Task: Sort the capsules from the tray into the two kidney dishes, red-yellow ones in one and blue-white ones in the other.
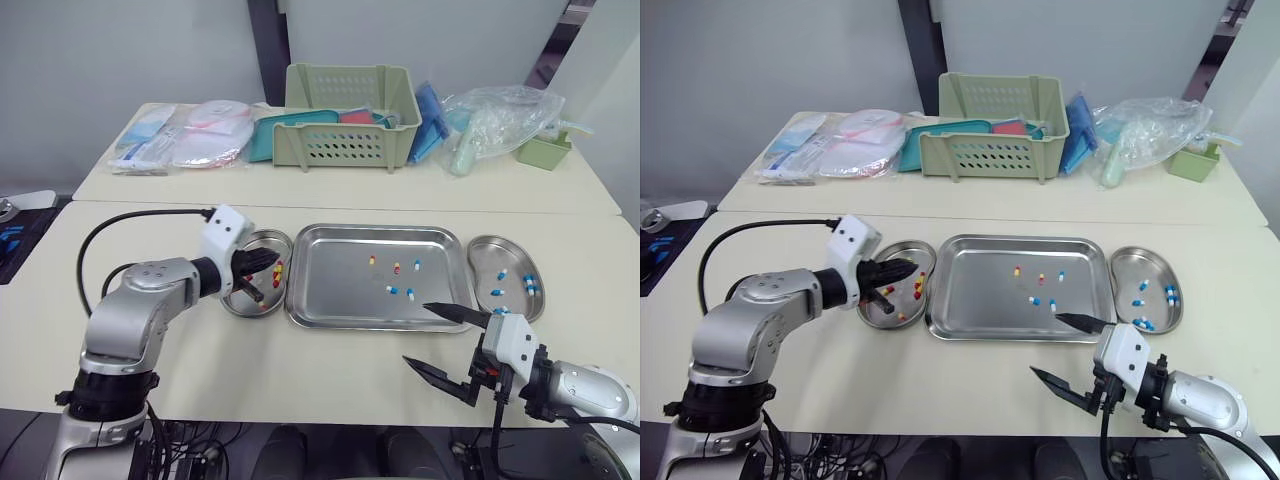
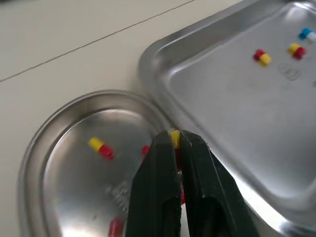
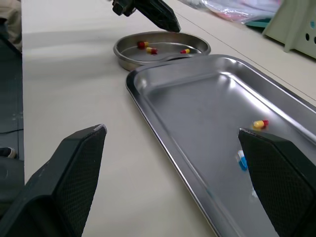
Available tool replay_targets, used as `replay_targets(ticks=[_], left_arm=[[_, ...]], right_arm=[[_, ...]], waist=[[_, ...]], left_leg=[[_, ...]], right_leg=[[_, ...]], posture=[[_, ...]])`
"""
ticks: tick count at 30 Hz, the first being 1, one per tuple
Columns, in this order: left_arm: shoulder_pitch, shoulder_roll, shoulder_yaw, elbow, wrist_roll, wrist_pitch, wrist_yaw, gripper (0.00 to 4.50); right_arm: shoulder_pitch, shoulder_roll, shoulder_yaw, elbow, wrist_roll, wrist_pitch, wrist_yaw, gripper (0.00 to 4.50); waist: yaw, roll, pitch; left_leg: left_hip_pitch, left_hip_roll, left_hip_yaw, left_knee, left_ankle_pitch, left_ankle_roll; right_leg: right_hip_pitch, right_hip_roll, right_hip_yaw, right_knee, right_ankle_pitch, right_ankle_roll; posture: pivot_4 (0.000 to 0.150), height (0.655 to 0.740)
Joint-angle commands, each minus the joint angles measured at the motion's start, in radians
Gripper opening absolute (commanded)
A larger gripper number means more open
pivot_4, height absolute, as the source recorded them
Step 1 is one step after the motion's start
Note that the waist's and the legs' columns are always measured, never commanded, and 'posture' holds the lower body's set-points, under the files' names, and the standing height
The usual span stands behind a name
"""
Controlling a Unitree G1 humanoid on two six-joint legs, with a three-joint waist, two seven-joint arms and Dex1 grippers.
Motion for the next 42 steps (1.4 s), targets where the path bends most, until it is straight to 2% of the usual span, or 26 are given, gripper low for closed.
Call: replay_targets(ticks=[1,12,16,25,30,35,38,42], left_arm=[[0.038,0.010,0.094,-0.088,-0.029,-0.002,0.041,0.02],[0.125,-0.019,0.140,-0.132,-0.085,0.017,0.121,0.02],[0.132,-0.011,0.159,-0.130,-0.106,0.021,0.132,1.07],[0.154,0.027,0.234,-0.160,-0.195,0.027,0.106,4.03],[0.180,0.061,0.280,-0.152,-0.215,-0.022,0.081,4.03],[0.235,0.074,0.368,-0.112,-0.207,-0.161,0.034,4.03],[0.318,0.094,0.422,-0.003,-0.117,-0.324,0.021,4.03],[0.392,0.067,0.486,0.127,-0.077,-0.462,0.044,4.03]], right_arm=[[-0.019,-0.018,0.024,-0.010,0.002,-0.025,0.035,4.50],[-0.090,-0.005,0.099,0.033,-0.015,-0.029,0.052,4.50],[-0.111,0.003,0.106,0.039,-0.016,-0.022,0.044,4.50],[-0.124,0.013,0.116,0.040,-0.016,-0.010,0.031,4.50],[-0.119,0.011,0.111,0.037,-0.017,-0.012,0.025,4.50],[-0.085,-0.005,0.046,0.033,-0.002,-0.001,0.011,4.50],[-0.022,-0.027,-0.092,0.057,0.040,0.021,0.004,4.50],[0.071,-0.071,-0.255,0.126,0.052,-0.003,0.048,4.50]], waist=[[0.003,0.000,0.000],[0.001,0.000,0.000],[0.001,0.000,0.000],[0.000,0.000,0.000],[0.000,0.000,0.000],[0.000,0.000,0.000],[0.000,0.000,0.000],[0.001,0.000,0.000]], left_leg=[[0.000,0.000,0.000,0.000,0.000,0.000],[0.000,0.000,0.000,0.000,0.000,0.000],[0.000,0.000,0.000,0.000,0.000,0.000],[0.000,0.000,0.000,0.000,0.000,0.000],[0.001,0.000,0.000,-0.001,0.000,0.000],[0.000,0.000,0.000,-0.001,0.000,0.000],[0.001,0.000,0.001,-0.001,0.000,0.000],[0.001,0.000,0.001,-0.001,0.000,0.000]], right_leg=[[0.000,0.000,0.000,0.000,0.000,0.000],[0.000,0.000,0.000,0.000,0.000,0.000],[0.000,0.000,0.000,0.000,0.000,0.000],[0.000,0.000,0.000,0.000,0.000,0.000],[0.000,0.000,0.000,0.000,0.000,0.000],[-0.001,0.000,0.000,0.000,0.000,0.000],[-0.001,0.000,0.001,0.000,0.000,0.000],[-0.001,0.000,0.001,0.000,0.000,0.000]], posture=[[0.150,0.7390],[0.150,0.7390],[0.150,0.7390],[0.150,0.7390],[0.150,0.7390],[0.150,0.7390],[0.150,0.7390],[0.150,0.7390]])
